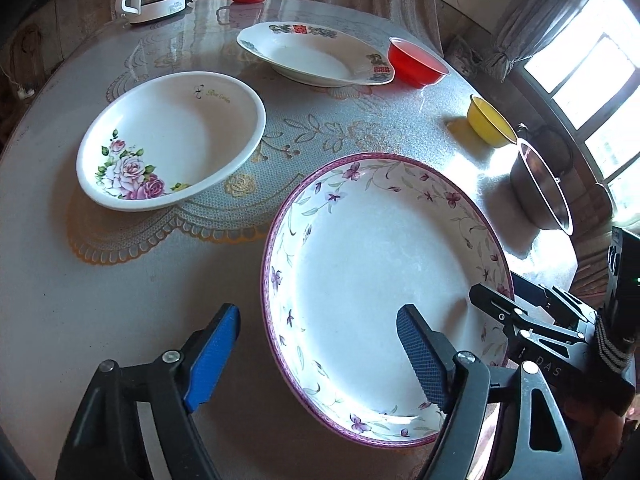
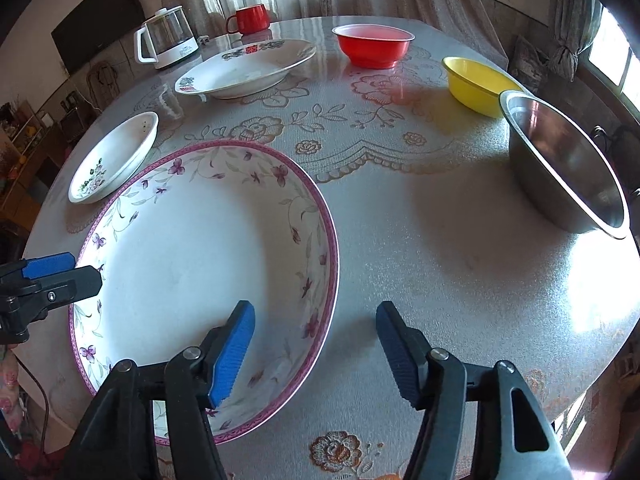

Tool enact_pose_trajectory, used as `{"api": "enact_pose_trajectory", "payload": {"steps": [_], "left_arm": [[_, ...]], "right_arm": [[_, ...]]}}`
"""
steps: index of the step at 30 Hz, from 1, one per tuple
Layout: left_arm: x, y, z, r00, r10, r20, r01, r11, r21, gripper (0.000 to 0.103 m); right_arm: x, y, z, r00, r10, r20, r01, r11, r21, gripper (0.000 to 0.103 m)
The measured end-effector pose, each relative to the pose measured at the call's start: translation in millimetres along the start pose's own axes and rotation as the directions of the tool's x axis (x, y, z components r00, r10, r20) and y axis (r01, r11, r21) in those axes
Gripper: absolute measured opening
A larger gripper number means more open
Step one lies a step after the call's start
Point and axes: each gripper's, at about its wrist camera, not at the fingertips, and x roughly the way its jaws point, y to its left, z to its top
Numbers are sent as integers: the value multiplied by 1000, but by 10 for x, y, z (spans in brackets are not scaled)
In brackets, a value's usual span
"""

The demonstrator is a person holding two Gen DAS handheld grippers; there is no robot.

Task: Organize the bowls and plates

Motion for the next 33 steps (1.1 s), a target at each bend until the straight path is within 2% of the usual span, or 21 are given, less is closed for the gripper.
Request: {"api": "enact_pose_trajectory", "payload": {"steps": [2,4,6,14,18,22,24,26,33], "left_arm": [[24,-4,18,1000,-9,9,9,1000,-3,78],[56,-15,34,1000,-16,11,16,1000,3,73],[82,-25,39,1000,-23,11,23,1000,9,66],[174,-50,45,999,1,51,-5,997,78,59],[187,-54,44,998,-2,70,-5,994,111,59],[213,-118,61,996,36,78,-47,989,141,59],[213,-108,58,993,73,97,-85,988,129,45],[213,-74,56,991,84,105,-97,988,121,39],[205,-23,67,994,58,97,-70,990,123,37]], "right_arm": [[15,-23,37,1000,10,-1,-10,1000,5,60],[25,-27,59,1000,10,-2,-10,1000,-8,56],[31,-36,73,1000,4,-1,-4,1000,-21,46],[67,-45,128,996,87,-12,-87,996,-11,22],[69,-87,132,993,117,-8,-117,993,9,19],[77,-133,147,990,144,-8,-144,989,38,17],[79,-150,150,988,155,-1,-155,987,46,15],[77,-171,145,986,168,4,-168,984,53,14],[79,-215,168,982,191,-9,-190,979,72,12]]}}
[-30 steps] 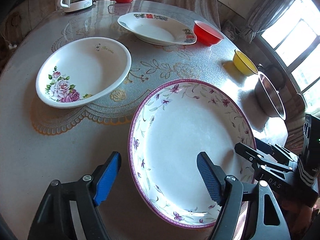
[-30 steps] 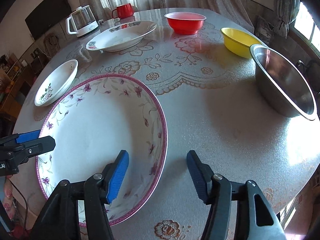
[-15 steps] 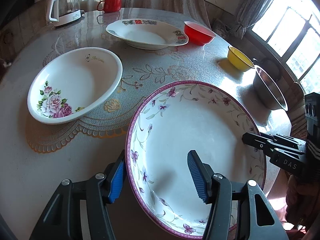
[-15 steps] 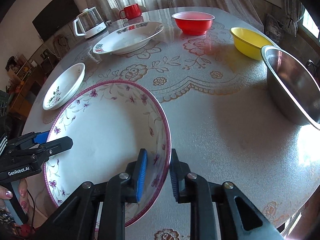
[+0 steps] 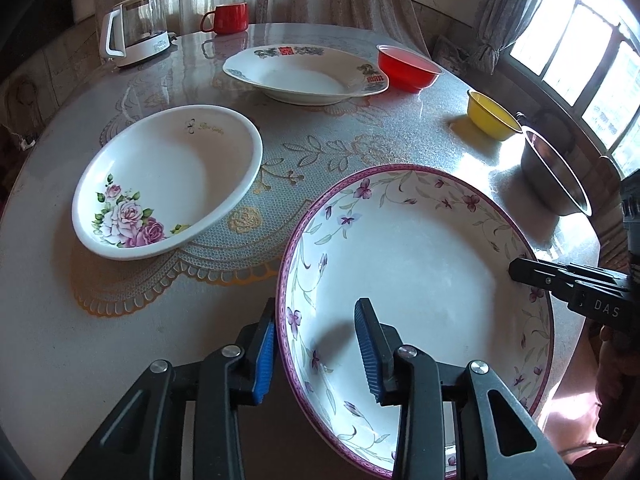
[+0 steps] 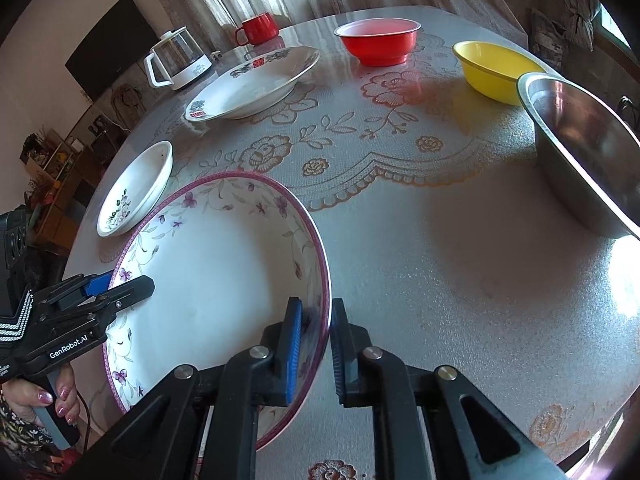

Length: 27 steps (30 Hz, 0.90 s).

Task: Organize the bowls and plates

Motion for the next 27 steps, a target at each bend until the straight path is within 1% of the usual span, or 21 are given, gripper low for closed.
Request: {"api": "enact_pose_trajectory", "payload": {"steps": [3,5,8,10,11,13,16,18,20,27], "left_arm": [[-5,35,7,1000,-24,-4,24,999,-26,37],[-8,46,3,999,-40,-1,40,999,-36,39],[-8,3,-11,1000,-27,5,27,1000,-4,40],[-10,6,-12,1000,13,8,-13,1000,4,30],[-15,19,-12,1000,25,10,-25,1000,3,24],[-25,72,-8,1000,12,7,-11,1000,-22,20],[-44,55,-9,1000,18,12,-18,1000,-19,20],[-54,35,1,1000,15,16,-14,1000,-25,20],[-46,24,37,1000,10,16,-9,999,-43,20],[9,-11,199,1000,12,15,-10,998,-69,20]], "right_arm": [[10,-7,14,1000,6,-9,-6,1000,0,12],[12,-9,21,1000,9,-16,-9,1000,-1,11],[14,-28,28,1000,21,-22,-21,1000,5,11],[15,-30,34,999,23,-26,-23,1000,5,11],[14,-31,37,999,23,-28,-23,1000,5,11],[12,-31,44,999,24,-32,-24,1000,4,11],[-5,-33,54,999,30,-31,-30,1000,4,10],[-45,-17,82,1000,18,-18,-18,1000,-11,10],[-91,-13,137,1000,7,-2,-7,1000,-26,10],[-62,-113,367,1000,15,-8,-15,1000,-10,10]]}}
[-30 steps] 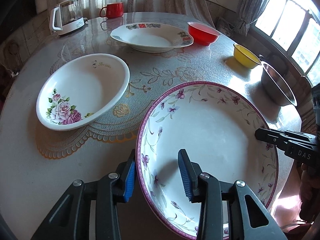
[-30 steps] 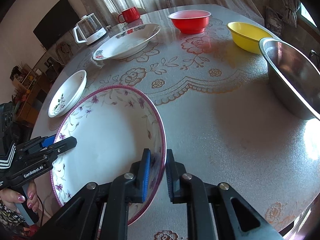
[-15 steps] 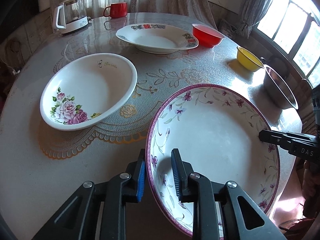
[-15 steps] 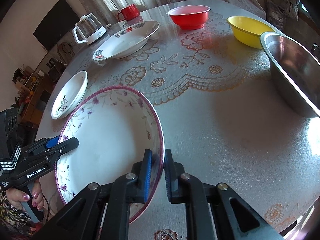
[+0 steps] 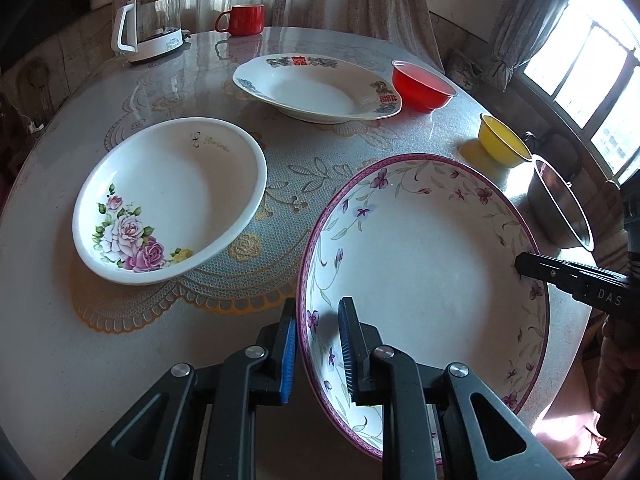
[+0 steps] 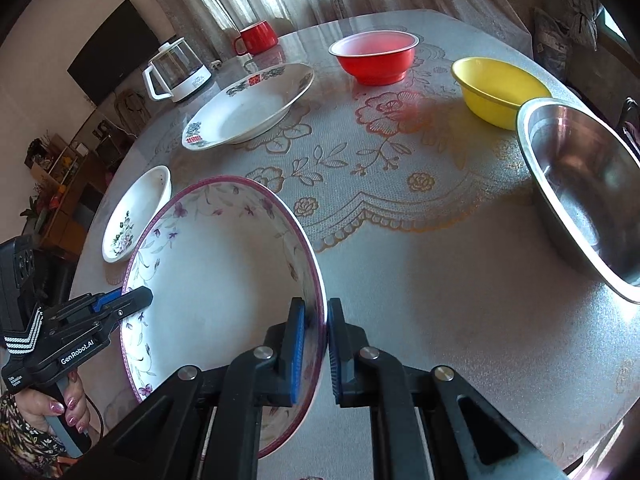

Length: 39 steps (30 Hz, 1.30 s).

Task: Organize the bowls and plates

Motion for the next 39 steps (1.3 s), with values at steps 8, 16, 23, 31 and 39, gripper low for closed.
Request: {"api": "enact_pose_trajectory", "payload": {"steps": [8,16,23,31,39], "left_arm": [[156,-76,107,998,48,-39,-49,999,-15,20],[158,-93,76,996,78,-32,-80,996,-42,20],[104,-129,-14,994,105,-22,-106,992,-69,20],[107,-172,-1,986,165,-34,-168,978,-123,19],[83,-171,-29,985,168,-42,-172,976,-130,19]], "right_arm": [[259,-189,216,998,27,-59,-25,999,40,10],[317,-183,334,996,35,-85,-35,999,0,13],[279,-224,328,987,95,-128,-101,994,-42,18],[326,-213,394,982,98,-160,-114,989,-94,13],[378,-173,454,979,84,-187,-110,985,-134,13]]}}
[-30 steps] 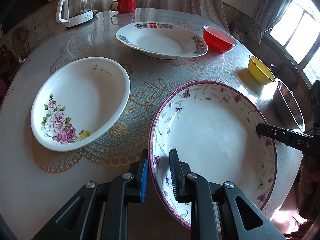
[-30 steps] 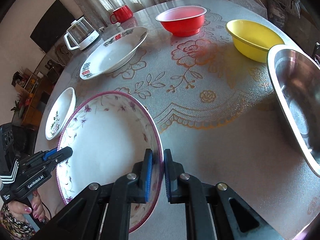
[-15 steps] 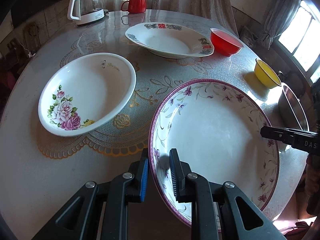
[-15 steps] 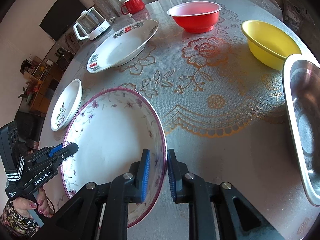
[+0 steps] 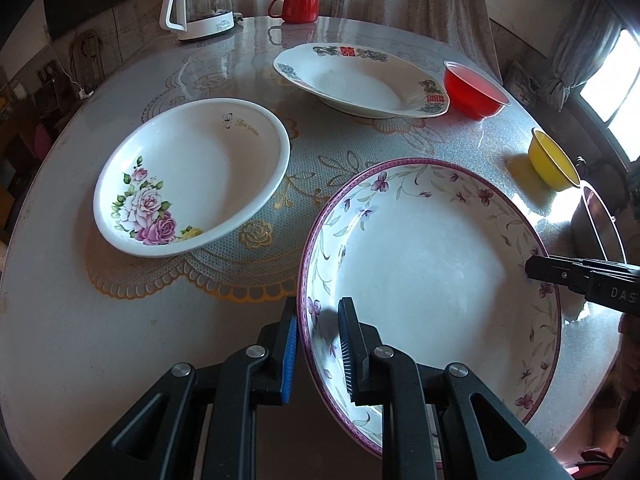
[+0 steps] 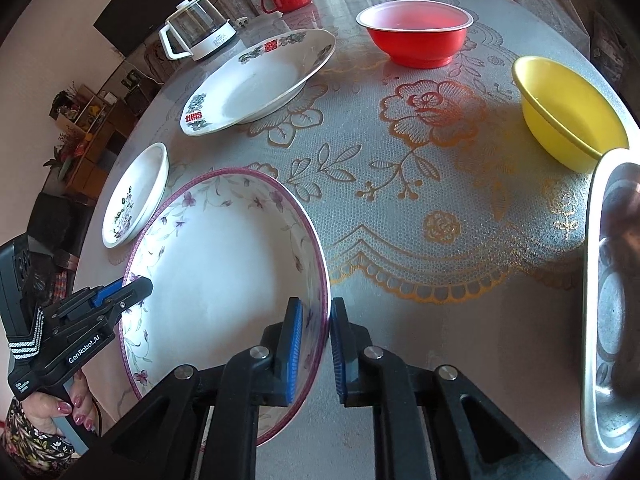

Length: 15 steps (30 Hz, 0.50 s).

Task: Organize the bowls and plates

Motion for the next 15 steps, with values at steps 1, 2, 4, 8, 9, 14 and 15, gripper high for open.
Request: {"api": "enact_pose_trajectory", "payload": {"steps": [1,2,4,8,9,14,15], "left_arm": [[-8,12,-9,1000,2,-4,-2,1000,10,19],[-15,29,-21,1000,1,-5,-1,1000,19,19],[-18,66,-21,1000,-21,-9,21,999,30,19],[-52,116,50,997,-77,-26,78,996,36,32],[-95,135,65,997,-80,-19,81,996,42,41],[-337,287,234,994,-97,39,95,993,63,60],[-363,325,298,994,-100,46,97,993,62,60]], "right_arm": [[6,23,2,1000,-7,-9,7,1000,-2,13],[11,46,-1,1000,-13,-20,13,1000,1,13],[22,113,-22,999,-27,-31,27,1000,-4,15],[25,150,-45,999,-35,-23,35,999,26,22],[13,142,-38,999,-25,-25,26,998,51,26],[-282,200,5,996,-46,72,41,997,70,34],[-345,221,30,994,-55,95,49,997,63,35]]}}
